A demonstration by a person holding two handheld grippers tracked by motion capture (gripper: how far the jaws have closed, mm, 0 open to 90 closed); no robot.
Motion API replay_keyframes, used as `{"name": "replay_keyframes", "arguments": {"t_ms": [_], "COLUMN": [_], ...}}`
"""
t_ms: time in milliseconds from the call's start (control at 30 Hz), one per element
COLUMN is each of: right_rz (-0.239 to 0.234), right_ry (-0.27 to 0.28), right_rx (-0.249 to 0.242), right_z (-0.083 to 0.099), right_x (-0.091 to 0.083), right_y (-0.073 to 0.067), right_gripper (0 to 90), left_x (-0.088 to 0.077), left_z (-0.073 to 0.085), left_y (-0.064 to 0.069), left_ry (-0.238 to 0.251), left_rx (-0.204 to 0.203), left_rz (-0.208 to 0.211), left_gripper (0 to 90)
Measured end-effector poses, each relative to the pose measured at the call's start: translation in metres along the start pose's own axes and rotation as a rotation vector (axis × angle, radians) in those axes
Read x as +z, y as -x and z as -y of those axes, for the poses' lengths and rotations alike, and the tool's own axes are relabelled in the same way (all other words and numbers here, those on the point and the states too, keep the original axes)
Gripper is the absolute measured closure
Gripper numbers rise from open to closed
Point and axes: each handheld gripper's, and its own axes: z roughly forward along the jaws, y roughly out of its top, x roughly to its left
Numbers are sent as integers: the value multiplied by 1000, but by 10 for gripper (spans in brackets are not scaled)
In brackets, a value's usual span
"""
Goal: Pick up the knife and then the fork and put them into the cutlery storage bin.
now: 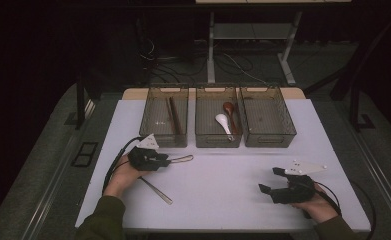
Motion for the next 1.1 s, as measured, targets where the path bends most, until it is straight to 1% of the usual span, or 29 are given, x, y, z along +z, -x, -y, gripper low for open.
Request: {"name": "replay_keyframes", "arguments": {"t_ms": [100, 233, 300, 500, 633, 733, 900, 1067, 1100], "right_rz": [1, 0, 0, 0, -3, -4, -3, -5, -5], "right_ry": [2, 1, 1, 2, 2, 2, 2, 5, 5], "right_rx": [0, -2, -1, 0, 0, -1, 2, 2, 2], "right_z": [0, 0, 0, 0, 0, 0, 0, 0, 0], "right_x": [0, 0, 0, 0, 0, 0, 0, -1, -1], "right_y": [0, 0, 0, 0, 0, 0, 0, 0, 0], "right_gripper": [186, 186, 186, 186, 186, 186, 186, 186, 186], "left_x": [1, 6, 10, 20, 20, 21, 21, 21, 21], "left_z": [-1, -8, -13, -22, -21, -19, -20, -21, -22], "left_y": [0, 3, 6, 13, 13, 10, 7, 9, 9], "left_ry": [-8, -24, -32, -34, -23, -8, -14, -14, -16], "left_rx": [6, 43, 77, 118, 131, 118, 121, 144, 149], "left_rz": [2, 15, 17, 45, 51, 74, 95, 95, 101], "left_gripper": [737, 757, 769, 782, 781, 790, 795, 797, 797]}}
